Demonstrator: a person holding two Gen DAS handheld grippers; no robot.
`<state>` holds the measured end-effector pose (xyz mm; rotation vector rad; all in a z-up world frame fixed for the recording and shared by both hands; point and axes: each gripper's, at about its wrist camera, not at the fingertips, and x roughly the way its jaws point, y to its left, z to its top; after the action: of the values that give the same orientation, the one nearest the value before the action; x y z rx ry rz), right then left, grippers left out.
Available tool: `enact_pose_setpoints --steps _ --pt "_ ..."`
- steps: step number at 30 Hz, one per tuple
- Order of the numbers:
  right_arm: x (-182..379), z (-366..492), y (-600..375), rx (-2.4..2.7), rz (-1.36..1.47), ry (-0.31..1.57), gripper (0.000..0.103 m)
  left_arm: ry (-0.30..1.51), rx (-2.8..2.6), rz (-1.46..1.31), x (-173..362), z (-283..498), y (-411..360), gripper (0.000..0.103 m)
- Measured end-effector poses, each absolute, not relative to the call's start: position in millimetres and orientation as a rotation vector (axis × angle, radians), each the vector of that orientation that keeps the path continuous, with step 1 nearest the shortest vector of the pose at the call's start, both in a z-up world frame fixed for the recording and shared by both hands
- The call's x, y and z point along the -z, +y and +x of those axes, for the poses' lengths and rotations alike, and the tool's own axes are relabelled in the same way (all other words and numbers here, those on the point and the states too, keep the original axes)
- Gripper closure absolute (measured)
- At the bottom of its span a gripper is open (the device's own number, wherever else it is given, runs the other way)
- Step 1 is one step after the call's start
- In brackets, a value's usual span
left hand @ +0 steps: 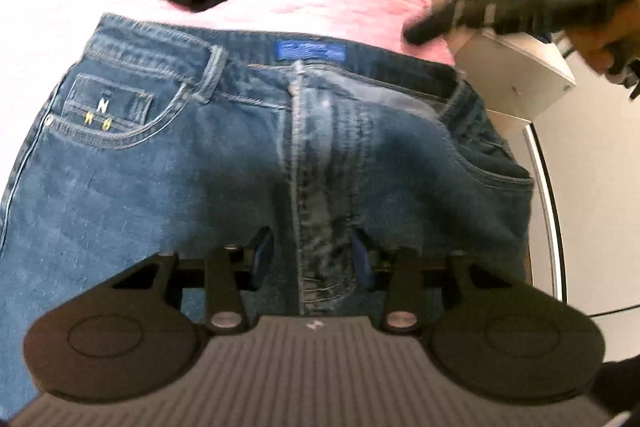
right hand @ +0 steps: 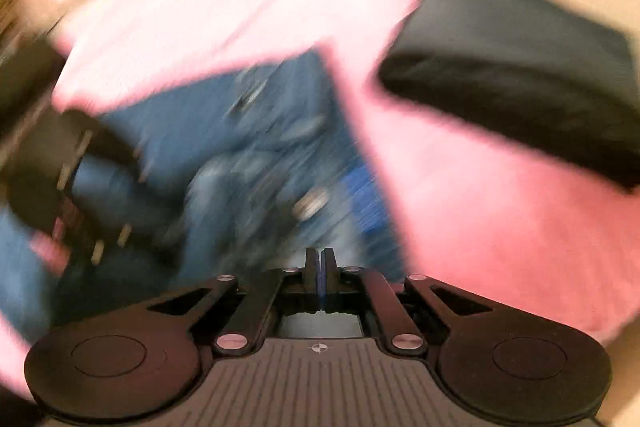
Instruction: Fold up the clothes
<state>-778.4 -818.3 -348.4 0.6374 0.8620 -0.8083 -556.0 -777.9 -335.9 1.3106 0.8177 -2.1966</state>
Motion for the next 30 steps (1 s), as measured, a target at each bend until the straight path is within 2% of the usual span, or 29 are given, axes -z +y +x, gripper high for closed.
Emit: enact_pose_setpoints --steps 2,4,6,8,9,10,11,12,15,17,19,20,26,29,30 --pt "351.9 -781.9 -825.4 0.819 0.680 0.827 0.103 0.841 2.197 1.321 339.4 -558.0 -780.5 0.067" --pt "367.3 -774.6 -824.7 0.740 0.694 0.878 0.103 0.834 2.204 1.350 342.6 -561.5 -779.7 0.068" --pt "380.0 -770.3 -818.5 0.664 0.671 0.948 0.103 0.832 2.229 1.366 342.9 -562.5 -775.9 0.082" --pt "385.4 -774.5 -808.4 0.613 0.655 1.004 0.103 0.790 2.243 1.371 339.7 -563.5 -770.6 0.083" --pt "389.5 -773.9 -806.8 0.596 0.653 1.031 0.095 0.776 2.247 1.372 338.1 -563.1 -769.0 0.084" --pt "393.4 -773.5 -805.0 0.578 0.651 1.056 0.064 0.773 2.249 1.369 336.4 -561.9 -768.0 0.085" --pt "395.7 -776.2 -802.1 0.560 0.639 1.070 0.043 0.770 2.251 1.364 334.5 -560.2 -767.4 0.086" --pt "398.0 -778.8 -799.1 0.542 0.628 1.083 0.028 0.766 2.253 1.358 332.5 -558.5 -766.9 0.088" --pt "409.0 -781.4 -798.6 0.474 0.645 1.139 0.033 0.759 2.267 1.347 327.6 -554.7 -767.6 0.091" --pt "416.3 -780.7 -801.1 0.432 0.670 1.171 0.053 0.747 2.275 1.349 326.4 -553.6 -768.4 0.092" --pt "421.7 -779.4 -803.9 0.400 0.691 1.195 0.078 0.716 2.274 1.355 326.0 -553.0 -768.2 0.093" --pt "414.9 -778.0 -803.6 0.408 0.669 1.189 0.086 0.701 2.269 1.347 324.6 -552.1 -767.7 0.093" --pt "382.2 -784.4 -794.6 0.567 0.630 1.061 0.086 0.712 2.236 1.225 315.3 -541.1 -770.3 0.094" --pt "375.3 -791.6 -789.6 0.670 0.659 0.983 0.086 0.758 2.209 1.253 325.4 -543.4 -776.2 0.094" --pt "382.9 -790.0 -786.2 0.676 0.671 1.012 0.086 0.747 2.206 1.281 327.6 -546.2 -775.6 0.094"
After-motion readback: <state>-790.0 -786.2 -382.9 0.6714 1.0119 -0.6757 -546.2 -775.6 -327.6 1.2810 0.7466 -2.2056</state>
